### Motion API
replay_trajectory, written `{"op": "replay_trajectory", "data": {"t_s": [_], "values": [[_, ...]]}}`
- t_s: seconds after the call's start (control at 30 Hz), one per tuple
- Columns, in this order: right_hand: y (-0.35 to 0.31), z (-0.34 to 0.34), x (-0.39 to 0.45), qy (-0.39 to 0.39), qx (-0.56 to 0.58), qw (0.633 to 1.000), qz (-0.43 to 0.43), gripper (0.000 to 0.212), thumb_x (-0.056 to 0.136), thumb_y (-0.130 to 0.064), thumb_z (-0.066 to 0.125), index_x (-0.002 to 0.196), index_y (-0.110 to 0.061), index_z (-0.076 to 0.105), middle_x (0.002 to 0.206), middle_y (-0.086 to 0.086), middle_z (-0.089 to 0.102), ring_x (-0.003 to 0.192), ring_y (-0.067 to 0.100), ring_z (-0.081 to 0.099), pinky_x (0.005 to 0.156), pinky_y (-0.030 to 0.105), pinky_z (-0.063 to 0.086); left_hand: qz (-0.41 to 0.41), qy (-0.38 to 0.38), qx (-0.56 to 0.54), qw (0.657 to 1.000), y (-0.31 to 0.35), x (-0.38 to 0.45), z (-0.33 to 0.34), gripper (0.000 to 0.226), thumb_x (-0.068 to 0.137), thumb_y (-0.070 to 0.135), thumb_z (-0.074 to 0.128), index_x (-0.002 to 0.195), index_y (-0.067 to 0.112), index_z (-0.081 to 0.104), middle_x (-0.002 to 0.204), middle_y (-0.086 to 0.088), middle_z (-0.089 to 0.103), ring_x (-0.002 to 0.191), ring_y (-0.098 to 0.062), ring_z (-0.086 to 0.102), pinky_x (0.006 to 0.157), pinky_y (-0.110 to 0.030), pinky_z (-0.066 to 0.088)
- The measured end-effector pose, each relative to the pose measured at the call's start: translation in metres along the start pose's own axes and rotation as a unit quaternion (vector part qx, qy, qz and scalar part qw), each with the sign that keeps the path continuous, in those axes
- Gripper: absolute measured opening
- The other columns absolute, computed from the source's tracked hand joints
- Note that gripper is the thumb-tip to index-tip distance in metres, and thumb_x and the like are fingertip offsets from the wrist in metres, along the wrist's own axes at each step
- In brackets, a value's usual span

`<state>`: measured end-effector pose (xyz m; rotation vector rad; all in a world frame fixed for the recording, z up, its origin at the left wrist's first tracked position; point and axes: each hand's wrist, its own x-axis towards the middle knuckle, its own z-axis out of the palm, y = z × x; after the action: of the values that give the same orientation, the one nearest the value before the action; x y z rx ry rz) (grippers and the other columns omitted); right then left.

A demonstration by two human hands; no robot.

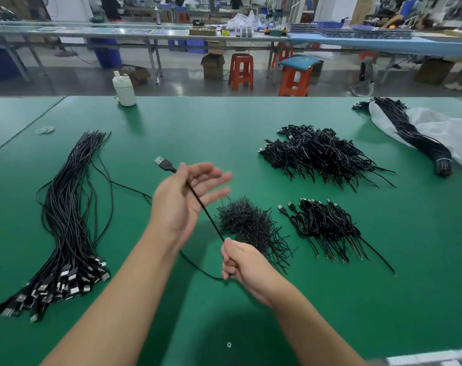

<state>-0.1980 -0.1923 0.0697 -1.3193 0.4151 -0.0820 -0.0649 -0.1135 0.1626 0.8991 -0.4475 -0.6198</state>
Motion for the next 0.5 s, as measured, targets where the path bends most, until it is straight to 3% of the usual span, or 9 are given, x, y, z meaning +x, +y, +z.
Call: {"op": "replay_trajectory", "data": {"t_s": [0.07, 0.1, 0.17, 0.23, 0.27, 0.33, 0.4, 0.43, 0.5], "values": [[0.001, 0.0, 0.005, 0.02, 0.09, 0.996, 0.017, 0.039, 0.106, -0.028, 0.04, 0.069, -0.014, 0.045, 0.058, -0.001, 0.024, 0.053, 0.013, 0.028, 0.058, 0.025, 0.038, -0.132, -0.12, 0.002, 0.984, 0.016, -0.002, -0.009, 0.05, 0.102, 0.031, 0.034, 0.082, 0.01, 0.075, 0.079, -0.012, 0.072, 0.042, -0.019, 0.062, 0.04, -0.021, 0.046], [-0.001, -0.002, 0.007, 0.029, 0.127, 0.991, 0.019, 0.039, 0.106, -0.028, 0.041, 0.07, -0.014, 0.047, 0.058, -0.002, 0.024, 0.053, 0.012, 0.028, 0.056, 0.024, 0.037, -0.21, -0.207, 0.052, 0.954, 0.02, -0.004, -0.015, 0.047, 0.101, 0.03, 0.036, 0.086, 0.007, 0.074, 0.079, -0.016, 0.072, 0.037, -0.019, 0.059, 0.036, -0.019, 0.043], [-0.008, -0.006, 0.012, 0.037, 0.148, 0.988, 0.016, 0.037, 0.105, -0.028, 0.042, 0.073, -0.014, 0.052, 0.059, -0.001, 0.027, 0.053, 0.011, 0.028, 0.055, 0.024, 0.034, -0.326, -0.337, 0.215, 0.857, 0.017, -0.011, -0.028, 0.046, 0.103, 0.03, 0.036, 0.095, -0.001, 0.069, 0.086, -0.024, 0.072, 0.046, -0.024, 0.066, 0.039, -0.022, 0.049], [-0.014, -0.007, 0.015, 0.03, 0.098, 0.995, 0.015, 0.038, 0.106, -0.028, 0.041, 0.073, -0.015, 0.053, 0.058, -0.003, 0.03, 0.054, 0.011, 0.028, 0.055, 0.024, 0.032, -0.375, -0.32, 0.383, 0.781, 0.001, -0.015, -0.037, 0.047, 0.106, 0.03, 0.036, 0.1, -0.005, 0.066, 0.094, -0.027, 0.072, 0.066, -0.032, 0.073, 0.05, -0.028, 0.056], [-0.016, -0.006, 0.015, 0.028, 0.054, 0.998, 0.013, 0.038, 0.106, -0.028, 0.04, 0.073, -0.015, 0.053, 0.057, -0.005, 0.031, 0.054, 0.012, 0.027, 0.054, 0.024, 0.032, -0.379, -0.273, 0.437, 0.769, -0.009, -0.016, -0.042, 0.045, 0.108, 0.028, 0.035, 0.104, -0.008, 0.063, 0.097, -0.026, 0.072, 0.077, -0.036, 0.073, 0.057, -0.032, 0.059], [-0.017, -0.001, 0.014, 0.023, -0.002, 1.0, 0.003, 0.037, 0.107, -0.027, 0.038, 0.074, -0.017, 0.051, 0.056, -0.008, 0.031, 0.054, 0.011, 0.026, 0.053, 0.024, 0.029, -0.341, -0.195, 0.463, 0.795, -0.026, -0.016, -0.05, 0.041, 0.108, 0.023, 0.034, 0.109, -0.008, 0.061, 0.107, -0.021, 0.071, 0.096, -0.035, 0.072, 0.076, -0.036, 0.061], [-0.017, 0.003, 0.012, 0.017, 0.021, 1.0, -0.006, 0.038, 0.107, -0.028, 0.038, 0.072, -0.018, 0.049, 0.056, -0.007, 0.029, 0.053, 0.011, 0.023, 0.052, 0.024, 0.028, -0.289, -0.164, 0.351, 0.875, -0.038, -0.013, -0.059, 0.038, 0.108, 0.02, 0.035, 0.109, -0.006, 0.063, 0.113, -0.017, 0.071, 0.104, -0.027, 0.07, 0.092, -0.035, 0.056], [-0.017, 0.004, 0.011, 0.011, 0.043, 0.999, -0.009, 0.039, 0.107, -0.028, 0.038, 0.071, -0.017, 0.049, 0.056, -0.005, 0.026, 0.053, 0.012, 0.022, 0.052, 0.024, 0.028, -0.267, -0.145, 0.276, 0.912, -0.042, -0.013, -0.062, 0.036, 0.107, 0.018, 0.036, 0.111, -0.005, 0.062, 0.112, -0.015, 0.072, 0.103, -0.023, 0.07, 0.094, -0.032, 0.055], [-0.018, 0.005, 0.01, 0.001, 0.076, 0.997, -0.012, 0.041, 0.107, -0.03, 0.039, 0.069, -0.017, 0.048, 0.057, -0.004, 0.022, 0.053, 0.012, 0.02, 0.052, 0.023, 0.027, -0.238, -0.111, 0.203, 0.943, -0.046, -0.014, -0.066, 0.032, 0.106, 0.017, 0.035, 0.12, -0.001, 0.058, 0.11, -0.011, 0.073, 0.1, -0.019, 0.071, 0.089, -0.025, 0.055]]}}
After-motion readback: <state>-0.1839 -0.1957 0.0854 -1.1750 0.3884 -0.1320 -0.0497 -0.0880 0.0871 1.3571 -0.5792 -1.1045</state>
